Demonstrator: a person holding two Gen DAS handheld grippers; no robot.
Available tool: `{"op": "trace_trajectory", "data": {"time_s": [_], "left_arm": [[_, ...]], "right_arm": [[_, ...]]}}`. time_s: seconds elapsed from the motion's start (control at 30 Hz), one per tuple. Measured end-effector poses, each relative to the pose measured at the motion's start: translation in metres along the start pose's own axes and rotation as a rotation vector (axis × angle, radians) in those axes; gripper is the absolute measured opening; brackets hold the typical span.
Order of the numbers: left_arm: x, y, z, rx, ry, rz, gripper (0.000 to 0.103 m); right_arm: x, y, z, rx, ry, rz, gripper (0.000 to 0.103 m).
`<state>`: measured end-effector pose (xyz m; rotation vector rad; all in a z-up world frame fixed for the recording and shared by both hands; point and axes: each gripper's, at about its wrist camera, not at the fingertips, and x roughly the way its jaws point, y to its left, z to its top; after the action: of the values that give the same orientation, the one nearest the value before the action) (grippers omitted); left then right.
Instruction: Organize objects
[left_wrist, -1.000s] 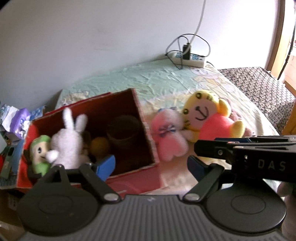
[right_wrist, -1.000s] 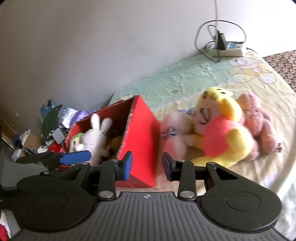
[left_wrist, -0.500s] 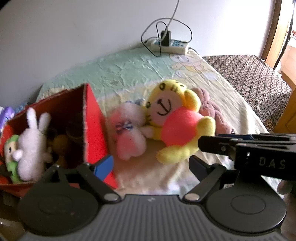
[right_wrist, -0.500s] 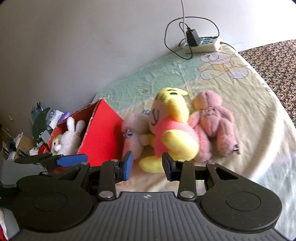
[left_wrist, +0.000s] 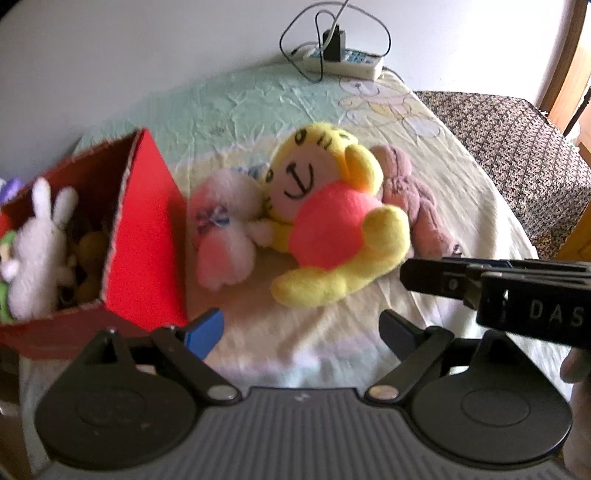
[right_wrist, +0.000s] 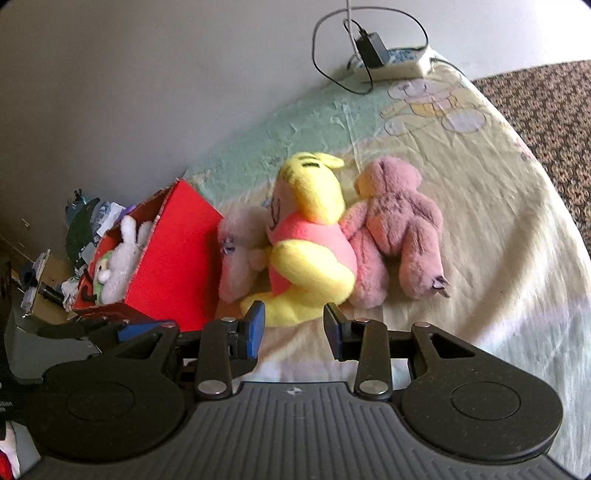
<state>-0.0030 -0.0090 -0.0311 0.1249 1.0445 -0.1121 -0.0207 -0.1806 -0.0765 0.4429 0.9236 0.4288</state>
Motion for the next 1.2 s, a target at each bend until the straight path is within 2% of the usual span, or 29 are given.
{"op": "trace_trajectory", "data": {"time_s": [0.13, 0.37, 0.7, 1.0, 1.1, 1.2], "left_arm": [[0.012, -0.003, -0.006, -0.016, 0.051, 0.002, 0.092], [0.028, -0.002, -0.013, -0.019, 0.093, -0.005, 0.094], [0.054, -0.002, -0.024, -0.015, 0.154, -0.061, 0.094], [0.065, 0.007, -0.027, -0.033, 0.144, -0.128, 0.094], [0.067, 0.012, -0.027, -0.049, 0.124, -0.160, 0.094], [0.067, 0.019, -0.026, -0.070, 0.093, -0.196, 0.094]], "right_arm": [[0.006, -0.007, -0.002, 0.035, 0.026, 0.002, 0.038], [0.015, -0.015, -0.010, 0.094, 0.071, -0.016, 0.038], [0.017, -0.030, -0.010, 0.168, 0.044, -0.020, 0.039], [0.022, -0.037, 0.007, 0.219, -0.034, 0.000, 0.040], [0.025, -0.041, 0.011, 0.251, -0.065, 0.016, 0.046], [0.029, -0.042, 0.015, 0.267, -0.088, 0.023, 0.049]]}}
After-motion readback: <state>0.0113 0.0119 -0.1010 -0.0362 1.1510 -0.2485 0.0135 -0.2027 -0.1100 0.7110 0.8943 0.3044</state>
